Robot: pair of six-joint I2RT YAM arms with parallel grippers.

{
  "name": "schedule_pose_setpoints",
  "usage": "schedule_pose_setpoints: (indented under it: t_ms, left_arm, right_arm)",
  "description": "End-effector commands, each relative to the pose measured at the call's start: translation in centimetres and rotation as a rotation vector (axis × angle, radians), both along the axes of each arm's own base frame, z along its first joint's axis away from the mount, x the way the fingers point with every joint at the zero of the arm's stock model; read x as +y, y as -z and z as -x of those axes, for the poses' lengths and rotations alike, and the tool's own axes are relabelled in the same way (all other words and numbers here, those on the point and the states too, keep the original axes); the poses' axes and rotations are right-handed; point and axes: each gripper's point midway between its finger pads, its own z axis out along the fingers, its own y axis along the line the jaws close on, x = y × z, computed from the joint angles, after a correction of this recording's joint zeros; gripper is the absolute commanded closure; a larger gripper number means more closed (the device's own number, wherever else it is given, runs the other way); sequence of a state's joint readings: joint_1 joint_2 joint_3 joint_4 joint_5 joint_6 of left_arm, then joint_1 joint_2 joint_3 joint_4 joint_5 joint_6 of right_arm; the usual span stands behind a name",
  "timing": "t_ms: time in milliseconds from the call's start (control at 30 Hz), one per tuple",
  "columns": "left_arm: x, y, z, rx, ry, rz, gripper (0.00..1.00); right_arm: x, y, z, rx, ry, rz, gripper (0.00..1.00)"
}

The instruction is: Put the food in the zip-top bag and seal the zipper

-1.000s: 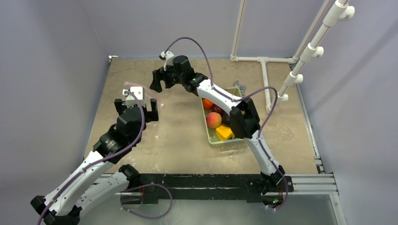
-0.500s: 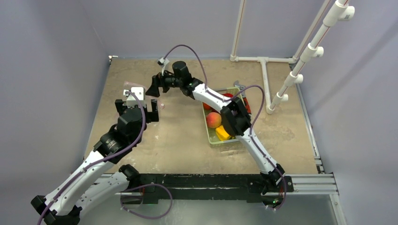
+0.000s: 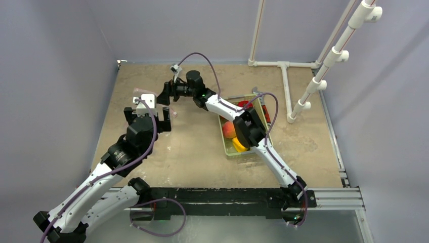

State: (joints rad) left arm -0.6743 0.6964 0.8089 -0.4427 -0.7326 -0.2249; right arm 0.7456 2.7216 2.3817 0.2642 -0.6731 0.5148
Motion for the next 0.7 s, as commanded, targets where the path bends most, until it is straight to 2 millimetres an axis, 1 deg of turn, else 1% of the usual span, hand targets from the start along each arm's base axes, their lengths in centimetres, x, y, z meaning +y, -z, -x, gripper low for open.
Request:
schedule_pose_setpoints:
  t_ms: [0,400,600,667]
  left_arm:
    - [-0.1,-0.4,-0.1,-0.016,0.001,0.011,0.02]
    - [-0.1,-0.2,-0.2,-0.013,0.002,0.007,0.02]
    - [-0.1,-0.2,-0.2,-0.011,0.002,0.006,0.02]
    - [-0.2,-0.2,-0.3,-0.010,0.003,0.005,0.02]
  right_arm:
    - [0.4,-4.1,-0.6,-0.060,-0.004,-0.109,0.01]
    - [0.3,-2.0,-2.3,-0.028,0.060,-0.132,0.01]
    - [0.3,-0.3,-2.4,-0.004,0.067,-0.115,0.01]
    - [0.3,0.1,-2.3,-0.002,0.060,-0.114,0.01]
